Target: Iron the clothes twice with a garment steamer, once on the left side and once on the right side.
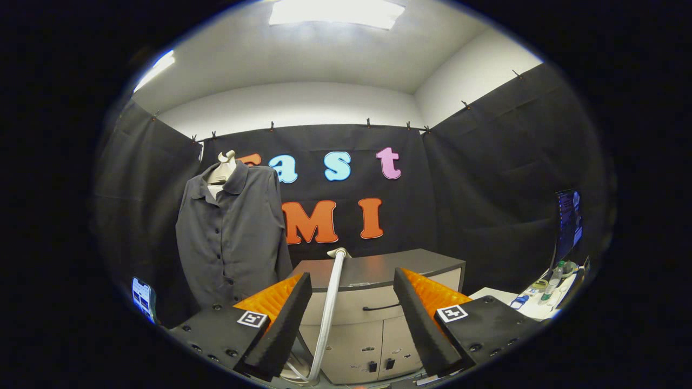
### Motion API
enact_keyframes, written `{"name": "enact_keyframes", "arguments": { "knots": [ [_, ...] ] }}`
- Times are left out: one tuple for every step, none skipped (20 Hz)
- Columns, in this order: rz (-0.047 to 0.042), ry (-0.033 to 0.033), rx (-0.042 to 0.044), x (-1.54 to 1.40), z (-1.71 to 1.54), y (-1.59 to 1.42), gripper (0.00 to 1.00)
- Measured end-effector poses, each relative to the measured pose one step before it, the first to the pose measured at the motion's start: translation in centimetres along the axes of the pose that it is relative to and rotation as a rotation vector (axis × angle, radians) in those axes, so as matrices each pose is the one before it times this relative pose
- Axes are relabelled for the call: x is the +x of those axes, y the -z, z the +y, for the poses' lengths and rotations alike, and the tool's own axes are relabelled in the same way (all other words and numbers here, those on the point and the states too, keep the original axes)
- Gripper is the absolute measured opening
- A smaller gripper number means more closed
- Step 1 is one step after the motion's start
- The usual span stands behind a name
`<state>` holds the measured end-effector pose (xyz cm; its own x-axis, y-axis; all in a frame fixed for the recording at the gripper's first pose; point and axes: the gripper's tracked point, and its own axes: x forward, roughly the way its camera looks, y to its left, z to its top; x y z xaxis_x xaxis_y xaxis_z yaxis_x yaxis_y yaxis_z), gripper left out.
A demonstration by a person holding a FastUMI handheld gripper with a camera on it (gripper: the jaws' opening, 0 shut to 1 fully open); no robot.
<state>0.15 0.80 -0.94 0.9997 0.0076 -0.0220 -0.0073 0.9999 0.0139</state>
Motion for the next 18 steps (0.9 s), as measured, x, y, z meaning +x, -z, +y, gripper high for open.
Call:
{"name": "enact_keyframes", "arguments": {
  "knots": [
    [-0.00039,-0.00315,-0.00028,0.081,0.188,-0.052,0.98],
    [0.00026,-0.00083,0.00089,0.119,0.212,0.044,0.98],
    [0.00165,-0.00101,0.00305,0.055,0.085,0.083,0.98],
    [0.00174,-0.00095,0.00463,0.139,0.334,0.023,0.98],
    [0.00123,-0.00261,0.00431,0.232,0.278,0.067,0.98],
    [-0.00346,-0.00473,0.00105,0.278,0.269,-0.098,0.98],
    [-0.00698,-0.00538,-0.00208,0.495,0.321,-0.399,0.98],
    [-0.00914,-0.01084,-0.00010,0.778,0.381,-0.382,0.98],
    [-0.00415,-0.01141,0.00393,0.778,0.434,-0.328,0.98],
    [0.00133,-0.01090,0.00643,0.823,0.273,-0.109,0.98],
    [0.00082,-0.02110,0.00744,0.782,0.541,-0.220,0.98],
    [0.00346,-0.02240,0.01050,1.113,0.545,-0.378,0.98],
    [0.00924,-0.02131,0.00610,1.170,0.359,-0.386,0.98],
    [0.00523,-0.01599,0.00058,1.156,0.025,-0.607,0.98],
    [0.00090,-0.00943,-0.00338,1.372,-0.195,-0.865,0.98],
    [0.00287,-0.00578,-0.00267,1.602,-0.391,-0.981,0.98],
    [0.00805,-0.00701,0.00063,1.896,-0.373,-0.862,0.98],
    [0.00411,-0.01692,-0.00073,2.229,-0.042,-0.908,0.98]
  ]
}}
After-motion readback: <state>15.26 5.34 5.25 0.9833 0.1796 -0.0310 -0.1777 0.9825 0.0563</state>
